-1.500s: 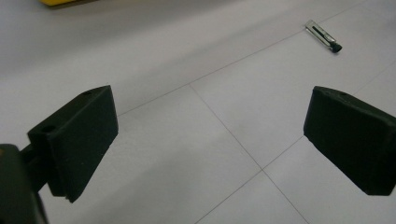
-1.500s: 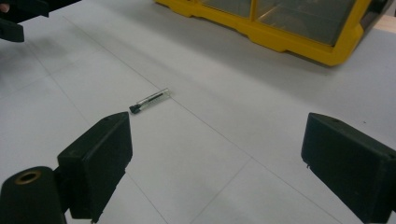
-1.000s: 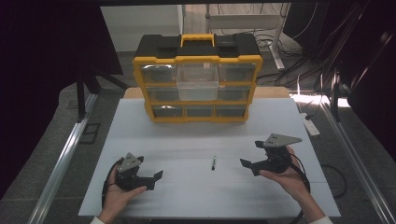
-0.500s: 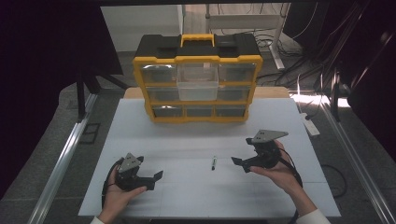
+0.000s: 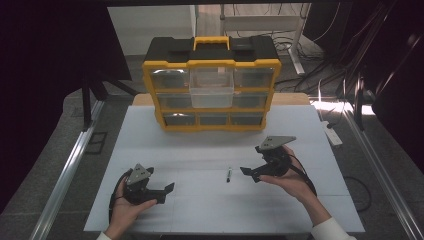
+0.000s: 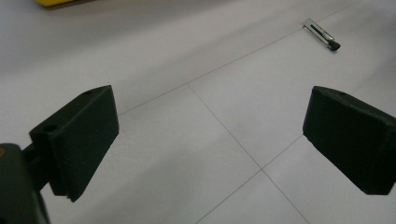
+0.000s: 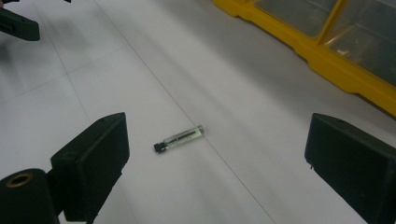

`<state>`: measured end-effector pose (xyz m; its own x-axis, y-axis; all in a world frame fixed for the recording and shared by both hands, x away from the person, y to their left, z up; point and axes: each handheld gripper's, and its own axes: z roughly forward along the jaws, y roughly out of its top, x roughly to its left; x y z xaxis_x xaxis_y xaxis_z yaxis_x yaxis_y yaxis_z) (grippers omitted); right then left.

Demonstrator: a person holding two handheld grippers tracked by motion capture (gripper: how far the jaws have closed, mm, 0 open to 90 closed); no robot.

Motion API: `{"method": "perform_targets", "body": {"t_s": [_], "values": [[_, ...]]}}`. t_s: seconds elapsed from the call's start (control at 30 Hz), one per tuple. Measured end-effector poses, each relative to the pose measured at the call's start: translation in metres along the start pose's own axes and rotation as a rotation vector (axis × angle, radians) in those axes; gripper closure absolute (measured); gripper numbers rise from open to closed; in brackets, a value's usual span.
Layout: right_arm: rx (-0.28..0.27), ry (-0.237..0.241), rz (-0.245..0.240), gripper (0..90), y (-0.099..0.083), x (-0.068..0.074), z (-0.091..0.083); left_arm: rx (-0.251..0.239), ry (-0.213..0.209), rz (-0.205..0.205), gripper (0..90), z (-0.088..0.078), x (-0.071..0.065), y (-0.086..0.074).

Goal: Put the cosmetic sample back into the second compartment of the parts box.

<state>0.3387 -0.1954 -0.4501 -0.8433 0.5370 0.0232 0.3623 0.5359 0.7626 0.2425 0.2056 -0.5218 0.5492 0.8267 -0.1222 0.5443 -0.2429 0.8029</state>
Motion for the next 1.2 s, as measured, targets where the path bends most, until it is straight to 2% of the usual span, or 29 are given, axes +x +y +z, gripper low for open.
{"method": "perform_targets", "body": {"t_s": [0.57,1.03,1.2], "values": [[0.097,0.067,-0.046,5.3,0.008,0.001,0.036,0.003,-0.004,0.000,4.0,0.000,0.000,0.000],[0.190,0.098,-0.098,4.0,0.010,0.006,0.057,0.003,-0.007,-0.001,4.1,0.000,0.000,0.000],[0.207,0.113,-0.115,3.8,0.011,0.008,0.063,0.003,-0.007,0.001,4.1,0.001,0.000,0.000]]}}
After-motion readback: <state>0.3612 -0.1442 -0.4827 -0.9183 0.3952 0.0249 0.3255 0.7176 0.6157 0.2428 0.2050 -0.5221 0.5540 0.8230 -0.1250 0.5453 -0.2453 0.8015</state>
